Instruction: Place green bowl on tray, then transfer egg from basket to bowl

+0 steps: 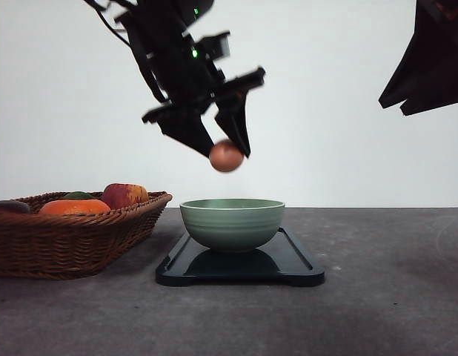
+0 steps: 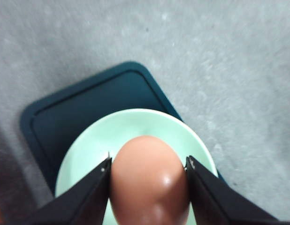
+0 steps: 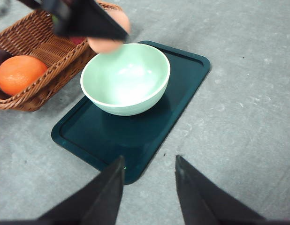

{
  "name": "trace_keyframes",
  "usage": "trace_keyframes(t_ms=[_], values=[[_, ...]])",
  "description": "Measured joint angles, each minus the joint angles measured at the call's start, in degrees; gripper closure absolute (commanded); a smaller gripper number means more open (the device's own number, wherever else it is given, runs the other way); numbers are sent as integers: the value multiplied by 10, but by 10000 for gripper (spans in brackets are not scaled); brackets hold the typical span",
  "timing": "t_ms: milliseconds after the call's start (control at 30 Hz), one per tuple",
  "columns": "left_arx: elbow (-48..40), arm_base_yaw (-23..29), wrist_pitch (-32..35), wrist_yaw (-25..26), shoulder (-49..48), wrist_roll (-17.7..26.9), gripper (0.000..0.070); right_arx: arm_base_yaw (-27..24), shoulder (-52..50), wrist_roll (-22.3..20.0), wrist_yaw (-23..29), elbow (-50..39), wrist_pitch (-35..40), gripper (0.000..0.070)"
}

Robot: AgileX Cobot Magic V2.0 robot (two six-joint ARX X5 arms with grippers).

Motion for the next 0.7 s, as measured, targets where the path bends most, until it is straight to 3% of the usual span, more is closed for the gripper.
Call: trace_keyframes(t_ms=[233,700], values=[[0,-2,21,-26,37,0,476,0,0,0,0,0,0,487],[0,-6,37,-28,74,0,475,0,0,0,0,0,0,487]])
